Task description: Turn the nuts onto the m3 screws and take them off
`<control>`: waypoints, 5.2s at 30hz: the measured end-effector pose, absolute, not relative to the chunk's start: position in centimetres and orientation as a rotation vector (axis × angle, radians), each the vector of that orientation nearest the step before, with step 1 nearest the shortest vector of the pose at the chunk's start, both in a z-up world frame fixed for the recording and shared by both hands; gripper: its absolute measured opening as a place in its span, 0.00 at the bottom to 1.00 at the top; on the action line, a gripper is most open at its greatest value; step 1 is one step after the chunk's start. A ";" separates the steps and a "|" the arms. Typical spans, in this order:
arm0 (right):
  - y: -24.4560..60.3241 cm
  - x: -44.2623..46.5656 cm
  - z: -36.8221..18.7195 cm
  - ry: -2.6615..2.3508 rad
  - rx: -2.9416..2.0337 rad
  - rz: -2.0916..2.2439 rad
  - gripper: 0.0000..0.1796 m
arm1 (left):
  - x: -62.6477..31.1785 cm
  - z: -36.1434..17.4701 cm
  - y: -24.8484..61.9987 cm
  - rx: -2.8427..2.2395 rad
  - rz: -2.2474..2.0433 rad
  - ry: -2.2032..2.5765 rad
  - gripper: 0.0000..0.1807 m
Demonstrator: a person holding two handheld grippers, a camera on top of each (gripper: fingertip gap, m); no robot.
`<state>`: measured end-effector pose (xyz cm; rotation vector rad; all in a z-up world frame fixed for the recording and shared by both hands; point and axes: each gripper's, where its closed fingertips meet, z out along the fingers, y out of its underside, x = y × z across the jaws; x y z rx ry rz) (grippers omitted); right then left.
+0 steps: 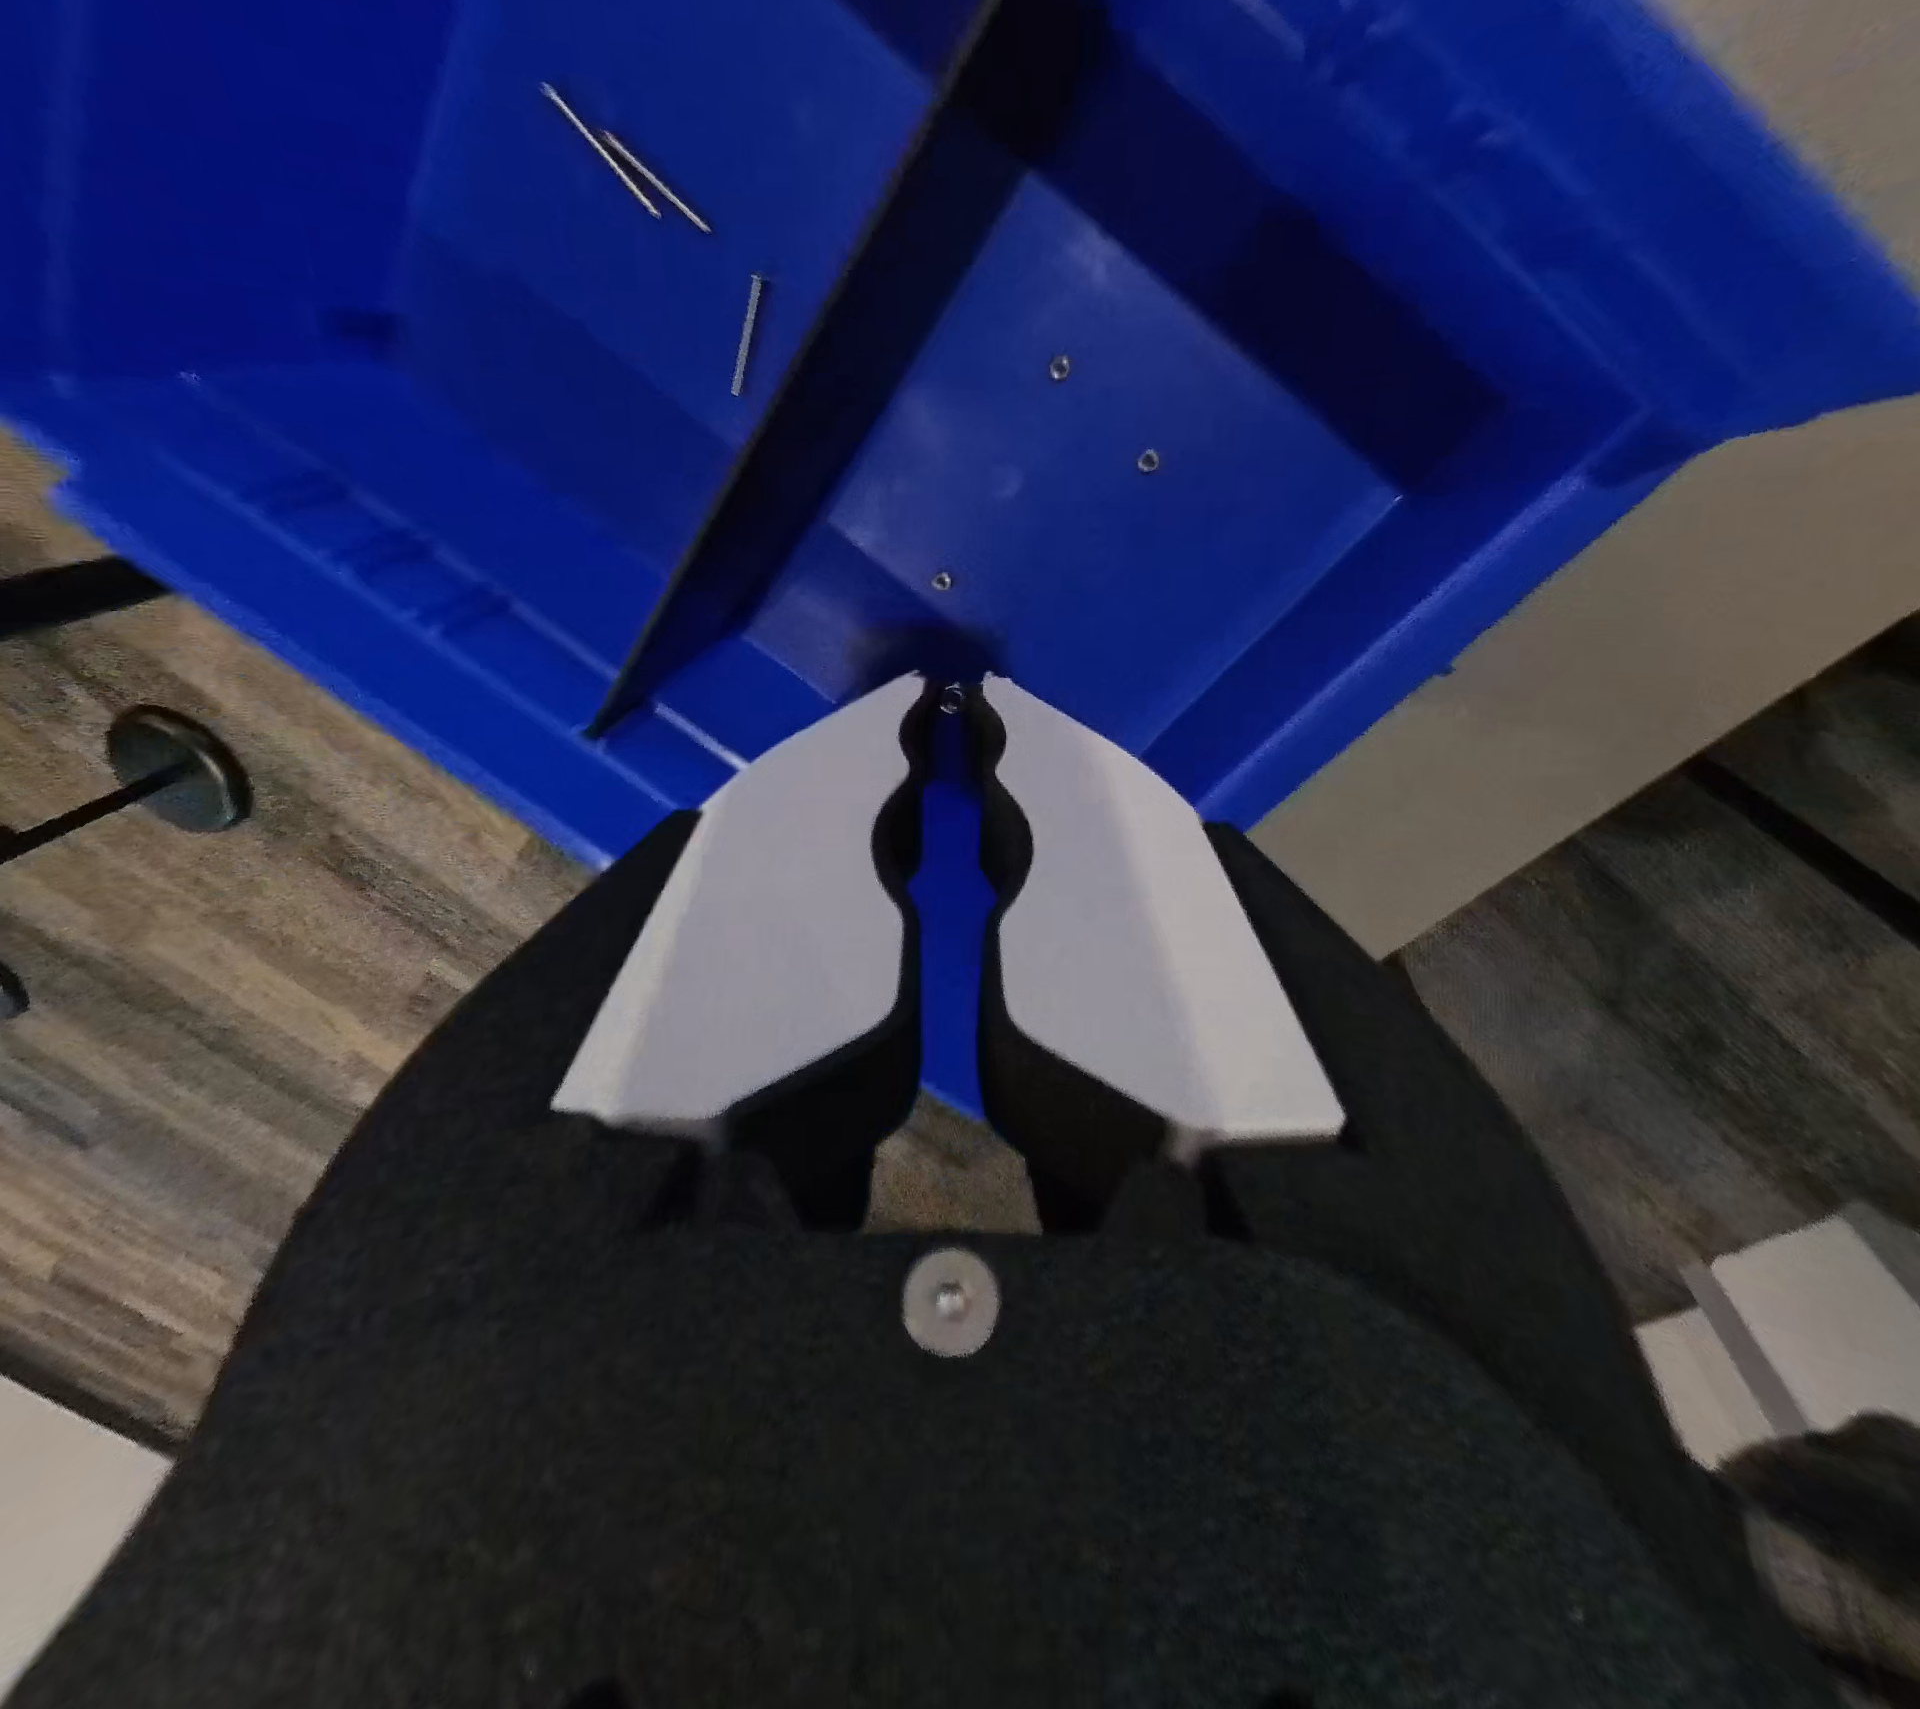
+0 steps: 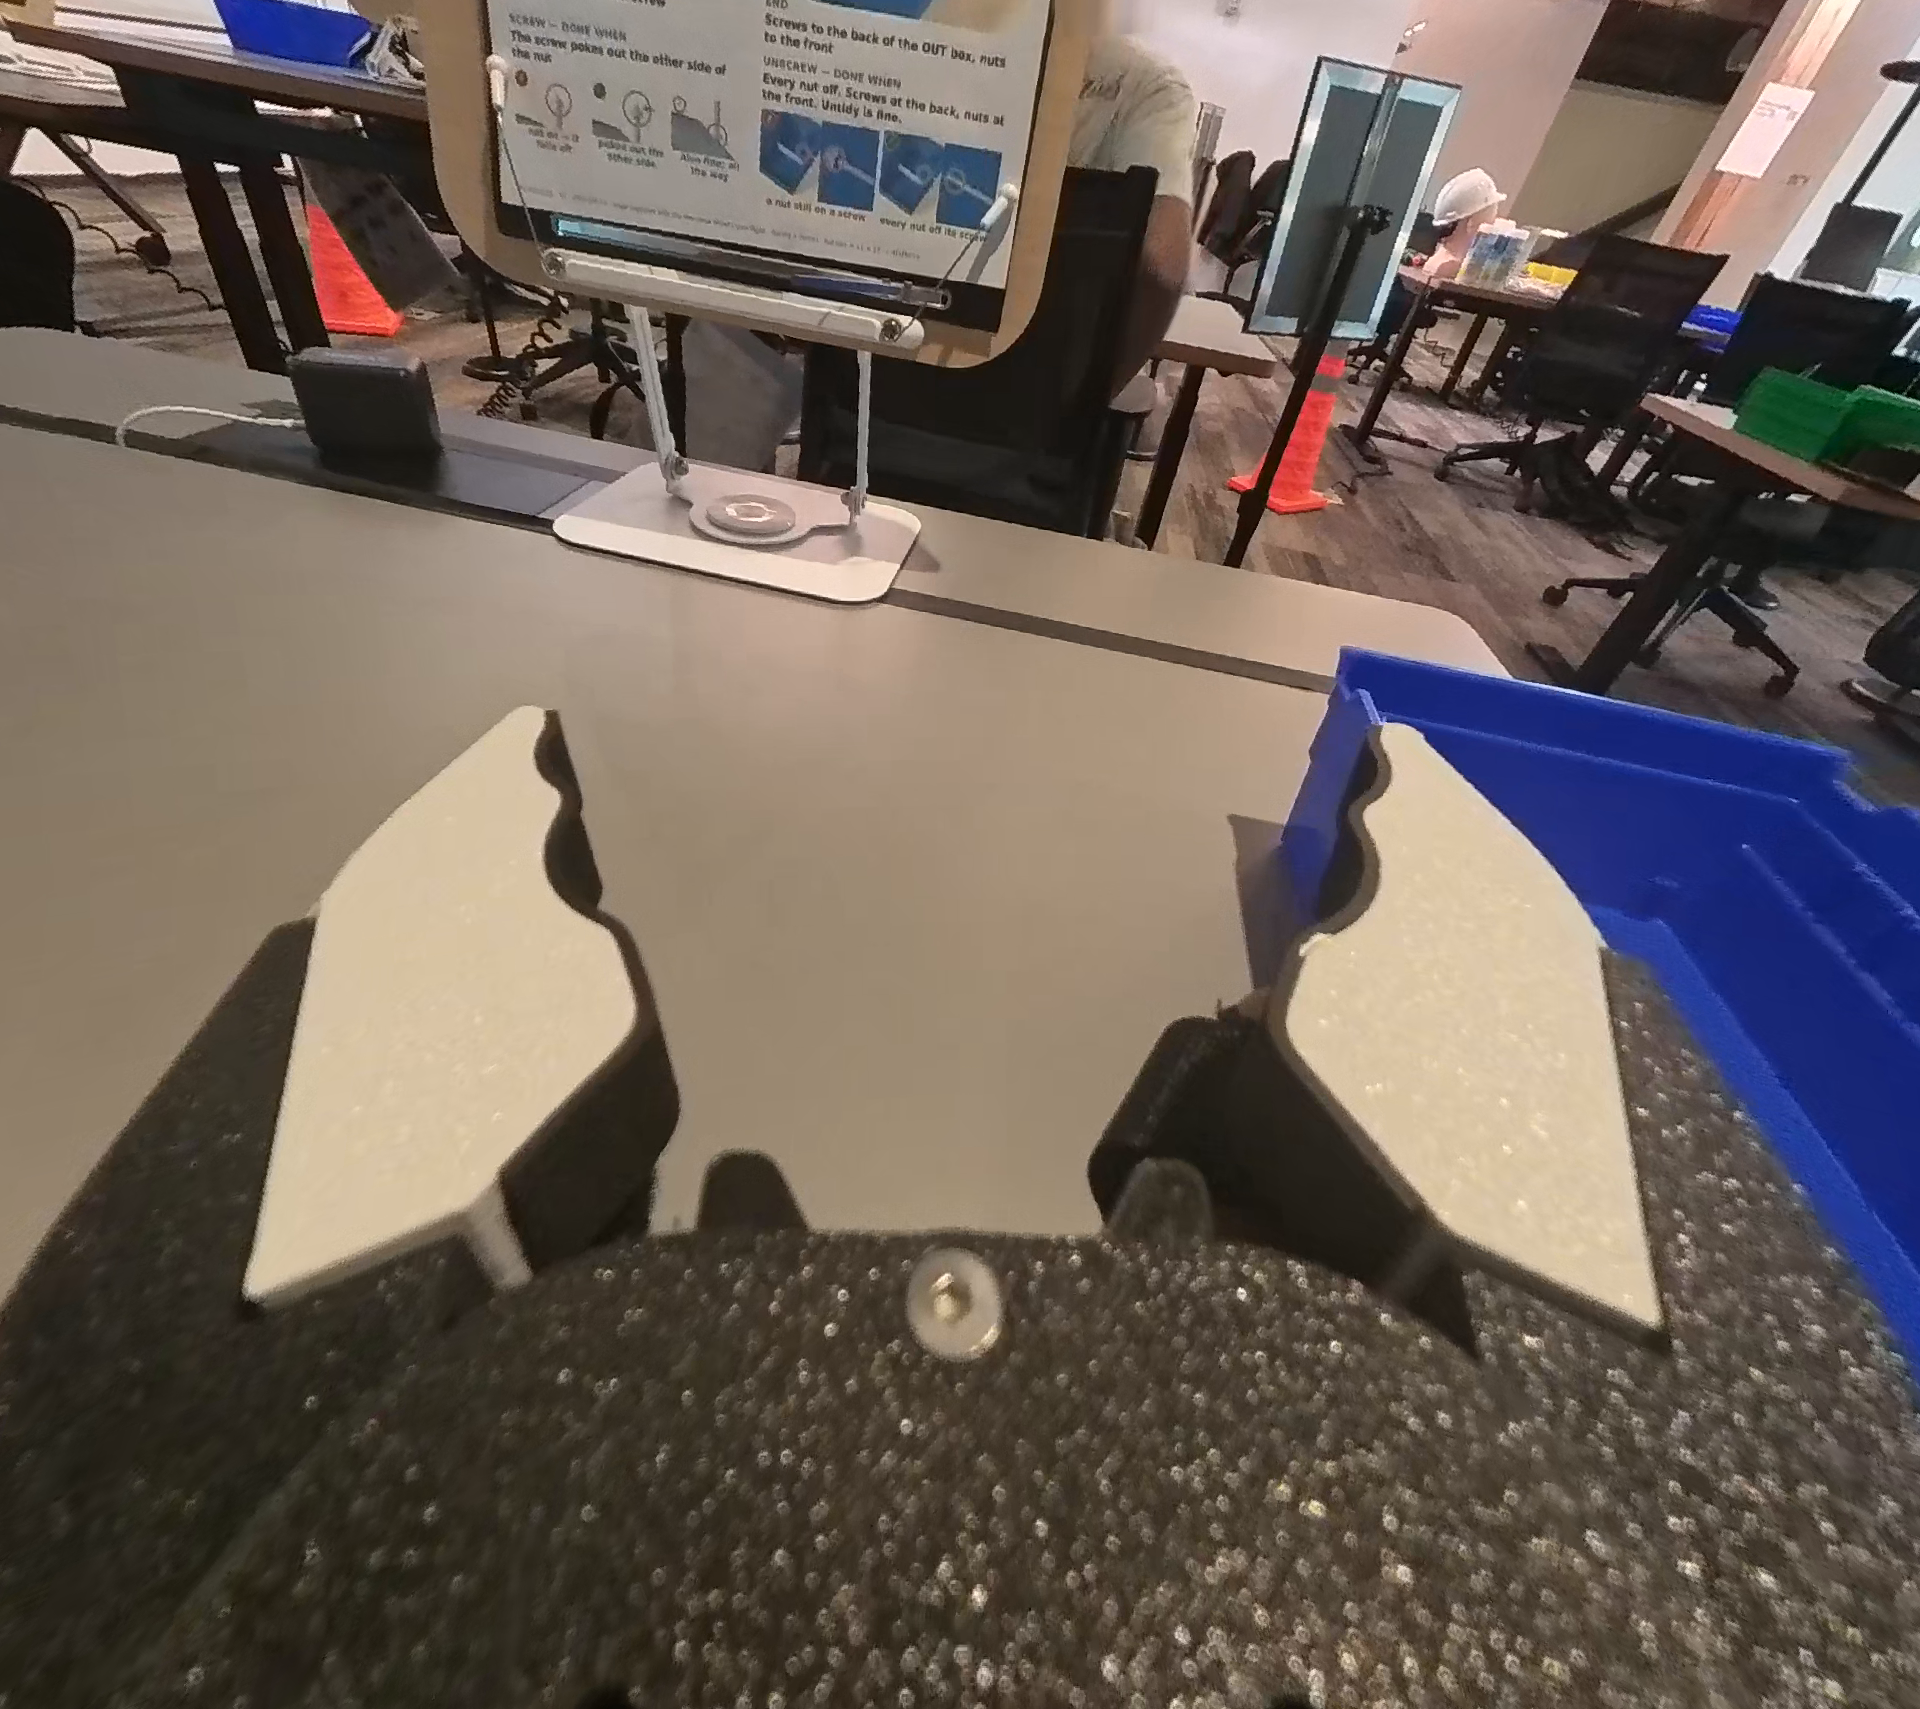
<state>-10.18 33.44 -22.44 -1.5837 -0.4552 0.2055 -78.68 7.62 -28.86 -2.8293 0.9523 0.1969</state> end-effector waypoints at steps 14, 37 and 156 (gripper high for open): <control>31.0 -9.0 -22.4 -0.455 -1.582 0.231 0.75 | -63.0 -19.8 15.2 -2.497 0.227 1.237 0.03; 32.2 -10.5 -26.6 -0.515 -1.672 0.262 0.75 | -37.6 -38.7 27.6 -2.354 -0.279 1.737 0.03; 31.2 -9.4 -25.8 -0.475 -1.636 0.301 0.75 | -47.3 -33.4 27.9 -2.586 -0.579 0.472 0.08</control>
